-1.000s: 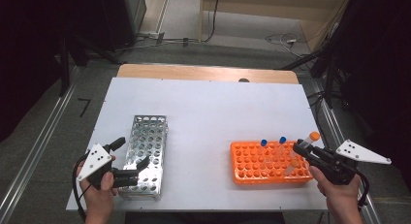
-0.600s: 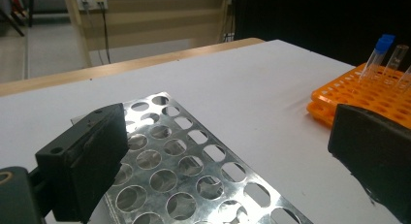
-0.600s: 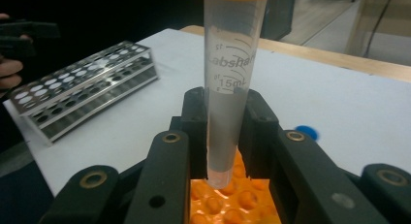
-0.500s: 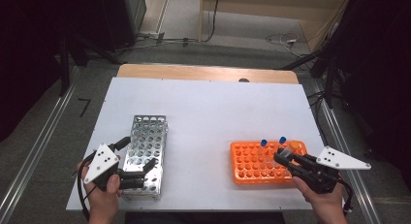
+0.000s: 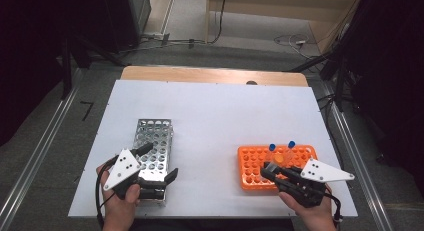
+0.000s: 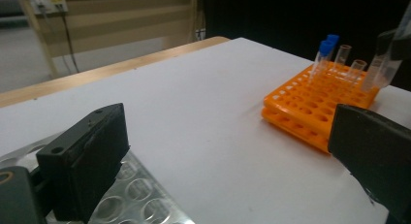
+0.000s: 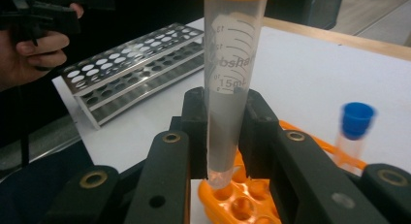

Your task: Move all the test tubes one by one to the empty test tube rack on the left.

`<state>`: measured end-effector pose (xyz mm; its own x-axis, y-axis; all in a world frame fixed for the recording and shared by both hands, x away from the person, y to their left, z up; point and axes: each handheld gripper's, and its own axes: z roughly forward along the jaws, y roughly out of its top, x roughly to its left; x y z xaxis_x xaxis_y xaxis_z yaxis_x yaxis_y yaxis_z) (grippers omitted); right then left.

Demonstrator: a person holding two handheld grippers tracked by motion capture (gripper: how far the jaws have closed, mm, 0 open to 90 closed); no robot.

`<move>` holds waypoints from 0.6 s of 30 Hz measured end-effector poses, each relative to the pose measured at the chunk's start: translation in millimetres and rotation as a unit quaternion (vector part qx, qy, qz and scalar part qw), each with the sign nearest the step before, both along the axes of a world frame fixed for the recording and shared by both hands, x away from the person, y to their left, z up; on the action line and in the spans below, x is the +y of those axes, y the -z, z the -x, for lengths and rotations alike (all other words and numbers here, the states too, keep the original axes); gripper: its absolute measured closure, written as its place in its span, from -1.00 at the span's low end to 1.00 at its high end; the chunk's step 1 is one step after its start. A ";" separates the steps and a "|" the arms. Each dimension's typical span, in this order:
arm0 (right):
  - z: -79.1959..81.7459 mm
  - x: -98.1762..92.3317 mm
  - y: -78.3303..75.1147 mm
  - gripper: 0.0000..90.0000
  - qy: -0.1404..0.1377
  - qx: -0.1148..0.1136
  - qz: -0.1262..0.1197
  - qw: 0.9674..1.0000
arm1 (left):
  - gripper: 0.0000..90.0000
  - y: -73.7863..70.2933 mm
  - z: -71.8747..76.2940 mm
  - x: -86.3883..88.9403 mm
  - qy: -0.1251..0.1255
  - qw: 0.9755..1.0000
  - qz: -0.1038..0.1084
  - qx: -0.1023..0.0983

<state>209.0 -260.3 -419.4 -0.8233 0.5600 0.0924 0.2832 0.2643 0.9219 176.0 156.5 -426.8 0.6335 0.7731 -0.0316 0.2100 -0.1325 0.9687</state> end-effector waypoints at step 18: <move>12.9 56.6 22.5 0.63 -0.059 0.012 0.028 0.998 | -0.98 -1.3 -0.2 -56.0 0.099 0.995 0.020 0.018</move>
<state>196.1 -203.7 -441.9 -0.8821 0.4635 0.0837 0.2684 0.3487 0.8980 176.2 100.6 -425.5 0.7712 0.6309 -0.0850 0.2185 -0.1369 0.9662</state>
